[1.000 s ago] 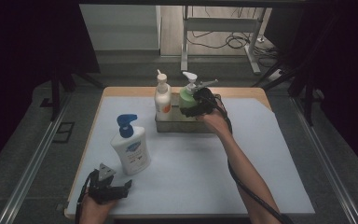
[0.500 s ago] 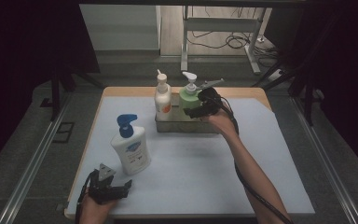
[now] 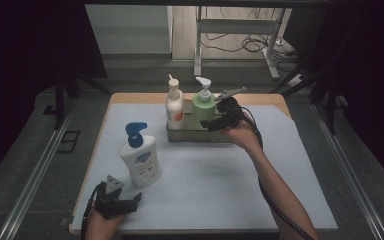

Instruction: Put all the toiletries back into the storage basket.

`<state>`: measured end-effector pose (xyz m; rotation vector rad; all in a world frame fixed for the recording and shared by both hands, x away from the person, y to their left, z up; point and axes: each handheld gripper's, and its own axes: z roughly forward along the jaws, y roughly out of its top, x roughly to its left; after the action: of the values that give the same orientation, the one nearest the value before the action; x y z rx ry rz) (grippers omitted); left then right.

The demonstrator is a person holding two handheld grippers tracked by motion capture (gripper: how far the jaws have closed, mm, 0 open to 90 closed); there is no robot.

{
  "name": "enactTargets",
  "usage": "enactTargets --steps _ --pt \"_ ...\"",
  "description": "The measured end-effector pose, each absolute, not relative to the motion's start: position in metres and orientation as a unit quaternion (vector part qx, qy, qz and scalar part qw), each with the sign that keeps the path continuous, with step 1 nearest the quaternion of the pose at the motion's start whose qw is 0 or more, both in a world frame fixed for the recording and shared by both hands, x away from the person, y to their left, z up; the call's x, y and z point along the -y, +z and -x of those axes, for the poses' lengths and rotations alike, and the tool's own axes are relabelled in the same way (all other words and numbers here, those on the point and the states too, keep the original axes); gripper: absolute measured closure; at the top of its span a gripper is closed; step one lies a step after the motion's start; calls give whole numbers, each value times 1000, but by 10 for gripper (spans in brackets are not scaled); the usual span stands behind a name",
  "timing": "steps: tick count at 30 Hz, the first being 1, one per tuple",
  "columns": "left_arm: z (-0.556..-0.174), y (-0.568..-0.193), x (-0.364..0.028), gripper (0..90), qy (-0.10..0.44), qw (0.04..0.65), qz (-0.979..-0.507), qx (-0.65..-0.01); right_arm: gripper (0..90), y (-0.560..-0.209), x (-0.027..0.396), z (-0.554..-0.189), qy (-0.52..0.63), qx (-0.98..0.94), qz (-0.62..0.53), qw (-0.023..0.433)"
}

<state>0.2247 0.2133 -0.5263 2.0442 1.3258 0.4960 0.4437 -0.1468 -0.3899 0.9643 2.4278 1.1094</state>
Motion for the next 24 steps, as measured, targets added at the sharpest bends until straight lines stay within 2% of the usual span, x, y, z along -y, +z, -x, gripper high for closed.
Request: enactTargets --steps 9,22,24 --pt "-225 -526 -213 102 189 322 -778 -505 141 -387 156 -433 388 -846 -334 147" --pt "-225 -526 -213 102 189 321 -778 -505 422 -386 176 -424 392 -839 -337 168" --pt "-225 -526 -213 102 189 321 -778 -505 494 -387 179 -426 396 -836 -341 165"
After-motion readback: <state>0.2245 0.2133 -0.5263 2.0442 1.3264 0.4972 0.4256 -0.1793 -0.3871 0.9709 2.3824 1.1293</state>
